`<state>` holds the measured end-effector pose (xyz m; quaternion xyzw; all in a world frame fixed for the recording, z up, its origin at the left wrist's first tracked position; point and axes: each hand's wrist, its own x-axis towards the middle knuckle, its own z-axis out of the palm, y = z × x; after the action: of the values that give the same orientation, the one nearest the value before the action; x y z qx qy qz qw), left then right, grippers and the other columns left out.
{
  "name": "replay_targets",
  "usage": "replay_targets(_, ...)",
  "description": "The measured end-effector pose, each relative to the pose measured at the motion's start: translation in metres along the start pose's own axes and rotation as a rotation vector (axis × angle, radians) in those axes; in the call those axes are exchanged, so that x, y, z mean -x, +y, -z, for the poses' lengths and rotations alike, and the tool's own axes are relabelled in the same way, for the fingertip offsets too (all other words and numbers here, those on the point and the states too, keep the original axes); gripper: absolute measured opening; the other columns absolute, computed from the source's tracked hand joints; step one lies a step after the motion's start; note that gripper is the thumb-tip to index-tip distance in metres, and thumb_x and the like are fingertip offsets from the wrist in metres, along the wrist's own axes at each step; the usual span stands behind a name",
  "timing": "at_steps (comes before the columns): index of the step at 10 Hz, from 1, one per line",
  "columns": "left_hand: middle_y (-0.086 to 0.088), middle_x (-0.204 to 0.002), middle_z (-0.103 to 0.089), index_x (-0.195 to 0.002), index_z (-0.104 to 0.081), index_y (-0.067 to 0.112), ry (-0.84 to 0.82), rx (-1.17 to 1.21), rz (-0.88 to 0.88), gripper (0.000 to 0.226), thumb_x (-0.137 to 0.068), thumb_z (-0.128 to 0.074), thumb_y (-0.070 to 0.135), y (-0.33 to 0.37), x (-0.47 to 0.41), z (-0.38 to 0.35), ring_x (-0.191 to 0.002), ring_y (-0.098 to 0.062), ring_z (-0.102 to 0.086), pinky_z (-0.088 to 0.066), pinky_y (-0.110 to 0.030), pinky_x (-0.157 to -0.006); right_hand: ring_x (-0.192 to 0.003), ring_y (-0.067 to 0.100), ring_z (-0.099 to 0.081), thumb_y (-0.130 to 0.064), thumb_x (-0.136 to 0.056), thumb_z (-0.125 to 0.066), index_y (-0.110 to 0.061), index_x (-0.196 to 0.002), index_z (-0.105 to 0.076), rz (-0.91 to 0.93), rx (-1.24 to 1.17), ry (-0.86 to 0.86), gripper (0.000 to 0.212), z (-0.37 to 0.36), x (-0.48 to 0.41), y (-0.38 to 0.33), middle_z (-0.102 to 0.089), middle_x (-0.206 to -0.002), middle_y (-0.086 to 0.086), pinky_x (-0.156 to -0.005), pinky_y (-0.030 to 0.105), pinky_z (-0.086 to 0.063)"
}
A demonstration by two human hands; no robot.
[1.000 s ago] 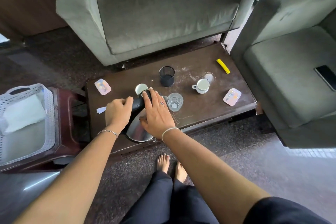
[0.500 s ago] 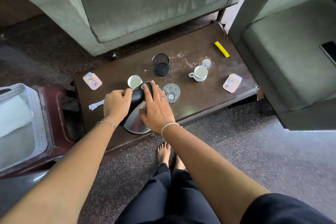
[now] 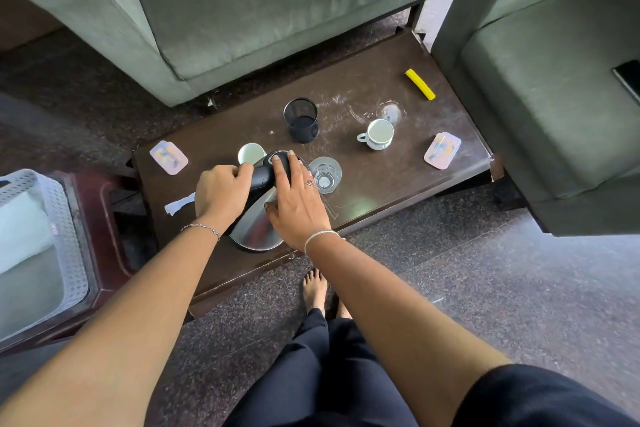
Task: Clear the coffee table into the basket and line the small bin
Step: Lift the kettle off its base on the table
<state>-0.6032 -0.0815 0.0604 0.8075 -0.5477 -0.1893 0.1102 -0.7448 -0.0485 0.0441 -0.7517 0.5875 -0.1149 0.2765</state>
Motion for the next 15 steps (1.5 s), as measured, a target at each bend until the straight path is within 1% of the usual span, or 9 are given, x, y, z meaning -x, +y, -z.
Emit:
replay_targets(3, -0.009, -0.058, -0.054, -0.055, -0.054, 0.008, -0.026, -0.059, -0.017, 0.049, -0.082, -0.032, 0.042, 0.004, -0.006, 0.000, -0.066, -0.035, -0.051, -0.032, -0.033, -0.052, -0.144, 0.038, -0.015, -0.023, -0.092, -0.053, -0.010, -0.153, -0.010, -0.024, -0.029, -0.005, 0.076, -0.001, -0.002, 0.003, -0.008, -0.159, 0.021, -0.118, 0.044, -0.018)
replay_targets(4, -0.008, -0.058, -0.054, -0.054, -0.054, 0.008, -0.031, -0.075, -0.029, 0.050, -0.082, -0.032, 0.043, 0.005, -0.008, 0.000, -0.066, -0.034, -0.050, -0.031, -0.033, -0.051, -0.144, 0.038, -0.015, -0.023, -0.091, -0.053, -0.010, -0.153, -0.010, -0.032, -0.040, -0.002, 0.076, -0.001, -0.002, 0.004, -0.008, -0.159, 0.021, -0.118, 0.044, -0.018)
replay_targets(7, -0.008, -0.059, -0.054, -0.053, -0.053, 0.010, -0.053, -0.101, -0.030, 0.050, -0.080, -0.030, 0.046, 0.007, -0.014, -0.001, -0.067, -0.034, -0.051, -0.033, -0.033, -0.054, -0.145, 0.037, -0.016, -0.023, -0.092, -0.052, -0.010, -0.153, -0.011, -0.045, -0.060, 0.007, 0.075, -0.003, -0.004, 0.004, -0.009, -0.158, 0.021, -0.119, 0.044, -0.018)
replay_targets(8, -0.008, -0.058, -0.054, -0.053, -0.052, 0.009, -0.065, -0.114, -0.024, 0.050, -0.081, -0.031, 0.045, 0.009, -0.016, -0.002, -0.064, -0.033, -0.051, -0.030, -0.030, -0.049, -0.144, 0.038, -0.016, -0.023, -0.092, -0.052, -0.010, -0.153, -0.010, -0.049, -0.059, 0.007, 0.075, -0.002, -0.005, 0.006, -0.009, -0.158, 0.021, -0.119, 0.044, -0.018)
replay_targets(10, -0.009, -0.056, -0.054, -0.051, -0.050, 0.008, -0.081, -0.130, -0.009, 0.050, -0.082, -0.034, 0.044, 0.009, -0.018, -0.003, -0.057, -0.027, -0.048, -0.027, -0.028, -0.046, -0.145, 0.037, -0.015, -0.025, -0.092, -0.052, -0.009, -0.152, -0.010, -0.053, -0.051, 0.008, 0.075, -0.003, -0.004, 0.007, -0.008, -0.159, 0.021, -0.119, 0.043, -0.017)
replay_targets(12, -0.007, -0.057, -0.054, -0.052, -0.053, 0.011, -0.090, -0.147, -0.023, 0.050, -0.082, -0.033, 0.045, 0.009, -0.019, -0.003, -0.055, -0.022, -0.047, -0.027, -0.027, -0.047, -0.145, 0.037, -0.016, -0.025, -0.092, -0.052, -0.009, -0.152, -0.010, -0.060, -0.055, 0.009, 0.075, -0.002, -0.004, 0.007, -0.008, -0.158, 0.022, -0.119, 0.044, -0.018)
replay_targets(13, -0.007, -0.058, -0.055, -0.053, -0.054, 0.011, -0.096, -0.163, -0.029, 0.050, -0.082, -0.033, 0.047, 0.009, -0.019, -0.002, -0.057, -0.024, -0.048, -0.028, -0.028, -0.048, -0.144, 0.037, -0.016, -0.025, -0.092, -0.053, -0.009, -0.152, -0.010, -0.064, -0.057, 0.008, 0.076, -0.003, -0.002, 0.008, -0.009, -0.158, 0.022, -0.119, 0.043, -0.018)
replay_targets(15, -0.005, -0.058, -0.055, -0.055, -0.057, 0.012, -0.101, -0.177, -0.034, 0.051, -0.082, -0.032, 0.047, 0.009, -0.020, 0.000, -0.056, -0.018, -0.048, -0.029, -0.027, -0.047, -0.144, 0.038, -0.017, -0.025, -0.092, -0.052, -0.010, -0.152, -0.011, -0.069, -0.062, 0.015, 0.075, -0.003, -0.001, 0.005, -0.009, -0.158, 0.022, -0.119, 0.044, -0.019)
